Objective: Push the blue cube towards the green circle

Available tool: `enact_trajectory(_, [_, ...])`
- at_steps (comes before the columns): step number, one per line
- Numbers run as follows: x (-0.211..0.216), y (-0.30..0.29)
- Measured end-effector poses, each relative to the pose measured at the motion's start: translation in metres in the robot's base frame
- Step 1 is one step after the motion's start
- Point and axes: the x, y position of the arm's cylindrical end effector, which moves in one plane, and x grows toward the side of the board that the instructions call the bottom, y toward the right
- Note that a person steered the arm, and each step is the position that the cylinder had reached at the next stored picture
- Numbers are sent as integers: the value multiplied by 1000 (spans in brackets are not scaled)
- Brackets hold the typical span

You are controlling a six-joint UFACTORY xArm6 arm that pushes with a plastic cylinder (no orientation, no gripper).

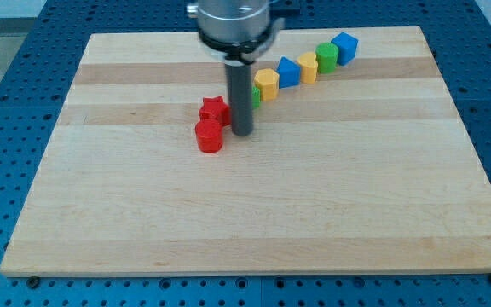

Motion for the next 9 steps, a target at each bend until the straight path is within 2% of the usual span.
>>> enact_trajectory(1, [24,6])
enact_trajectory(2, [73,-16])
enact_trajectory(3, [94,-79])
enact_trajectory(4, [90,-65])
enact_trajectory(6, [32,-56])
enact_trajectory(7, [27,-63])
enact_trajectory(9, [52,-92])
